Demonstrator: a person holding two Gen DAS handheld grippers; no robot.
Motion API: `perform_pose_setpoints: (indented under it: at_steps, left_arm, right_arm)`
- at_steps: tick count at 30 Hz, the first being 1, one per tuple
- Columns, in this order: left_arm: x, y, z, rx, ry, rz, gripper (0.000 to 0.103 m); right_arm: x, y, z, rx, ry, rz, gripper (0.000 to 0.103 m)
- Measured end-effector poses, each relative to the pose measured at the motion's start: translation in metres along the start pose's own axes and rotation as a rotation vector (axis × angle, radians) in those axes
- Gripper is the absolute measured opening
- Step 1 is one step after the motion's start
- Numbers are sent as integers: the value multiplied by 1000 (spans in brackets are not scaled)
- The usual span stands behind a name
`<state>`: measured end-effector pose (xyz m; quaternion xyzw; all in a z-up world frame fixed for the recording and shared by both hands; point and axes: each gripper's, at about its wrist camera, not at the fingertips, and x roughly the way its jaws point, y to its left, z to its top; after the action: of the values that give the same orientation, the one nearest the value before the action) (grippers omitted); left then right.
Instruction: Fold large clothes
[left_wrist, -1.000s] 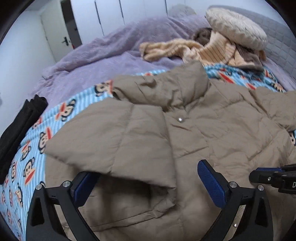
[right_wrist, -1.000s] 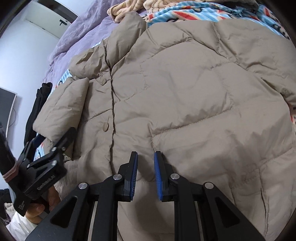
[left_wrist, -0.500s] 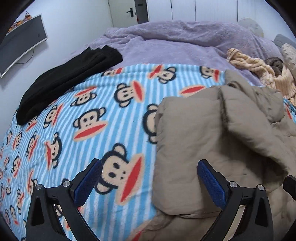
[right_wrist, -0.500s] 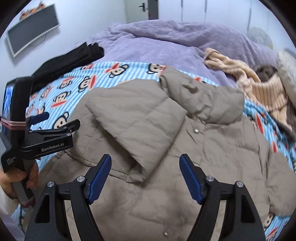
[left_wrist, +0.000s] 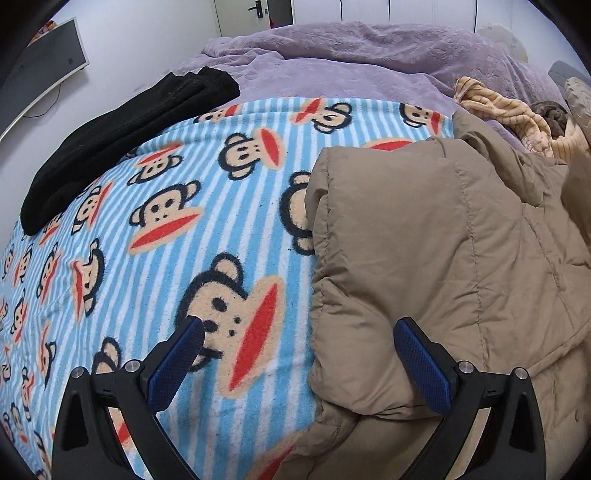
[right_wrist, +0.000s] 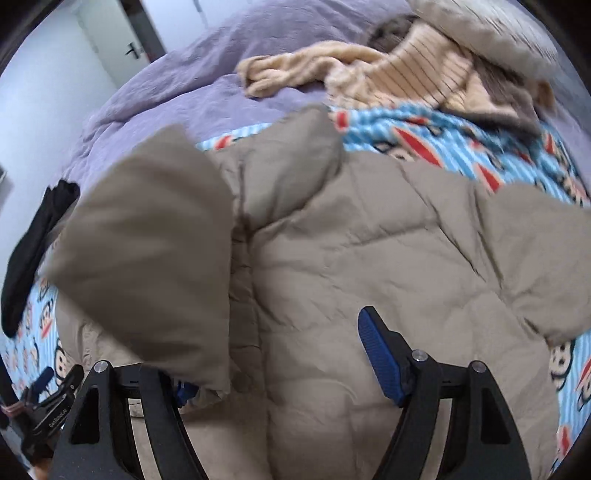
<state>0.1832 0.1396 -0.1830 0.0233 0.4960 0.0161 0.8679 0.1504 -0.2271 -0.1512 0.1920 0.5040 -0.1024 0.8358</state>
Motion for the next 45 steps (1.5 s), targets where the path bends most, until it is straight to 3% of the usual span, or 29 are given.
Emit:
perform_pose_setpoints:
  at_steps: [2,3,4,5,6,10,13,16,17,19,21,25,27,29,36,38,39,45]
  left_arm:
    - [-12,1,8,-4,-33,-27,98]
    - [-18,2,13,-3,-53,-38,86]
    - [-22,2,19,3,-65,-51,77]
    - [-24,2,27,7,-76,-67,74]
    - [-25,2,34,12,-89,-84,71]
    - [-11,-11,55,51,-102,-80,71]
    - [12,-28,50,75,-50,-58,71]
    - [23,-39,39,72,-39,-36,72]
    - [25,-41,37,64,-36,-38,72]
    - [29,-41,36,46,-21,-42,73]
    - [29,-42,37,43,-15,-26,75]
    - [11,-44,39,63,-16,2,75]
    - [-3,-47,36,76,-24,-17,75]
    - [-18,-54,29,100,-23,-37,75]
    - [-58,-100,-1,159,7,-122,75]
    - [-66,-114,-6,153,21,-157,86]
    - [-71,-122,-9,151,18,-167,103]
    - [-89,-167,-20,171,22,-189,103]
  right_arm:
    - [-7,-24,-5,81,-4,-32,79]
    - [-12,-33,-7,107,-10,-27,79]
    - [-18,-41,-10,130,-24,-13,72]
    - [-23,-44,-11,142,-43,4,60]
    - [-27,-44,-10,134,-51,26,40]
    - [-17,-14,-3,-31,-19,80,32]
    - [3,11,-8,-161,27,62,32]
    - [33,5,-15,-189,88,-3,30]
    - [39,-3,-16,-182,89,-6,23]
    - [40,-15,-13,-161,80,6,17]
    - [35,-24,-10,-129,66,-9,17]
    - [15,-51,-6,-12,61,41,23]
    - [3,-65,-11,41,67,84,32]
    - [-9,-80,-19,93,75,125,55]
    - [-40,-131,-57,242,113,190,64]
    - [-46,-147,-67,276,118,189,66]
    - [-50,-155,-71,286,118,186,66]
    - [-71,-205,-84,359,91,173,78]
